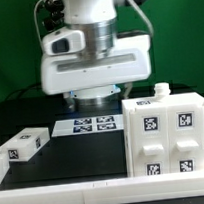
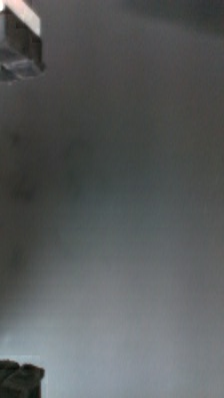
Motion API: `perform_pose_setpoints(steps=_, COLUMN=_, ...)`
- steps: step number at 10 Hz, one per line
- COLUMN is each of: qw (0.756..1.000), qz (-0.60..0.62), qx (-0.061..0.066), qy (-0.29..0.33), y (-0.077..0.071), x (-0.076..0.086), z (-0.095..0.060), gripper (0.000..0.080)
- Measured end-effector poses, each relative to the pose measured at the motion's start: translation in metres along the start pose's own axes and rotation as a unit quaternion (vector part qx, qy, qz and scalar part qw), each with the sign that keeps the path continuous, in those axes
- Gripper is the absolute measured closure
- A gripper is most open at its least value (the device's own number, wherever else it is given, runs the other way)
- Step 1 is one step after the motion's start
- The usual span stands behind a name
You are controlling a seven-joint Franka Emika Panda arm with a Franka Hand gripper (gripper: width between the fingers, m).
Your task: Assemble cabinet
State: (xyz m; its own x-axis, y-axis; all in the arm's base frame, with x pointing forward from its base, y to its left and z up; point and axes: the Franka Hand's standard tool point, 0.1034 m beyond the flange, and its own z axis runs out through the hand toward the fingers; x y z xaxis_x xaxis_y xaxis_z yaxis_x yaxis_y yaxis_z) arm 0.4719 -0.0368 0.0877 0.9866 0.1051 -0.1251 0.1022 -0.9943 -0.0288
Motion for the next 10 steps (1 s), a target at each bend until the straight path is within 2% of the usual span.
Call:
perform_pose_setpoints(steps=2, qw=1.0, qz=-0.013, qx=-0.007, qy=0.013, y=0.035, x=-0.008, z=0.008, gripper=0.0002)
perform_pose_setpoints(steps=3, qw=0.999, qz=-0.025, qx=-0.011, qy=0.018, y=0.048, x=-0.009, z=0.011, gripper=0.0002)
perform_pose_setpoints(steps=9, qw=0.999, qz=-0.028, qx=-0.011, qy=0.018, y=0.049, x=-0.009, z=0.011, gripper=0.0002)
perform_pose_setpoints(steps=10, qw=0.999, qz=-0.014, qx=-0.014, qy=0.025, y=0.061, x=-0.013, z=0.012, gripper=0.0002)
